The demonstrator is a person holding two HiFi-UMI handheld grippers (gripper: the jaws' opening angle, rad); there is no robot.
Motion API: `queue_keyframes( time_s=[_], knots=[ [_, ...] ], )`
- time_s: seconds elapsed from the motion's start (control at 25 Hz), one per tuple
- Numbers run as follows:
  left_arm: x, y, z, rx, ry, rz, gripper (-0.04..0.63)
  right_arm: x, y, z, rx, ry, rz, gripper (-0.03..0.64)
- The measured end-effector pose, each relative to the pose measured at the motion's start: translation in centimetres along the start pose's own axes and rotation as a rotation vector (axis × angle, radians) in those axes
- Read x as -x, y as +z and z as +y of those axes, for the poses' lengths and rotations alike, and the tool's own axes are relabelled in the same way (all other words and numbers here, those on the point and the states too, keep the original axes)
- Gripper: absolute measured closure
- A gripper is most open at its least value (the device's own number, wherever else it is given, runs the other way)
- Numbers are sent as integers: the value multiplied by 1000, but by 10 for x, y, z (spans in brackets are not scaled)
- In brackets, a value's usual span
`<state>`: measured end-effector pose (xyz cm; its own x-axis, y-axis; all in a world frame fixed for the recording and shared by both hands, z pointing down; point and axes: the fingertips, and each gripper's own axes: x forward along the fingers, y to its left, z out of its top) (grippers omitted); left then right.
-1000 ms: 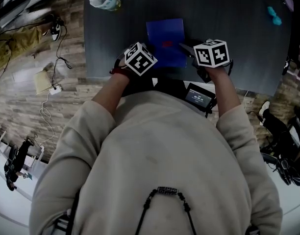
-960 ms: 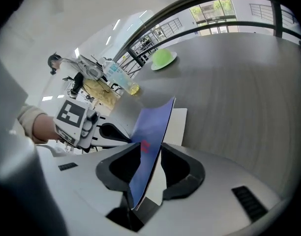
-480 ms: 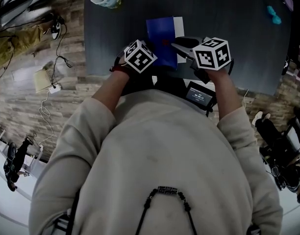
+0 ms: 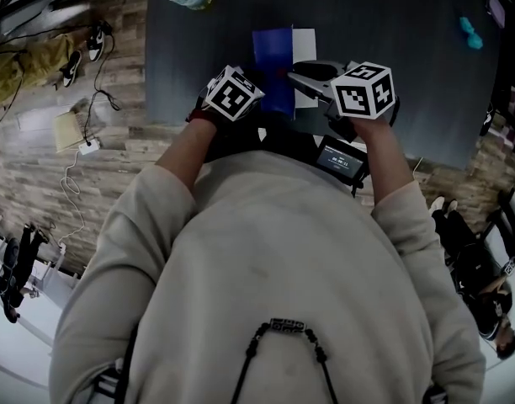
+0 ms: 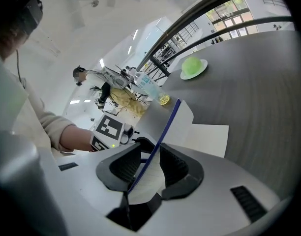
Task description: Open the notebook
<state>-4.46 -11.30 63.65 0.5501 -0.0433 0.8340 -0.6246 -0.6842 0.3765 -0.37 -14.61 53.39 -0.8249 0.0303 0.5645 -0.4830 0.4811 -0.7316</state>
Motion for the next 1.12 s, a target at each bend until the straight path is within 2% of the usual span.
queue_keyframes(
  time_s=[0.2,0.28,0.44,0.56,0.84,1.12],
  knots=[
    [5,-2,-2,82,0,-2,591,-2,3,17,12,51,-15,483],
    [12,7,-5,135,-16,-61,591,-1,7,23,1,80,-38,483],
    [35,24,-17,237,-90,-233,591,-3,8,41,19,123,-46,485],
    [52,33,-27,273,-133,-325,591,-5,8,52,38,142,-42,485],
    [86,44,-38,349,-182,-472,591,-15,6,70,74,184,11,485],
    [119,23,-14,366,-157,-543,591,-52,21,84,77,214,36,485]
  ],
)
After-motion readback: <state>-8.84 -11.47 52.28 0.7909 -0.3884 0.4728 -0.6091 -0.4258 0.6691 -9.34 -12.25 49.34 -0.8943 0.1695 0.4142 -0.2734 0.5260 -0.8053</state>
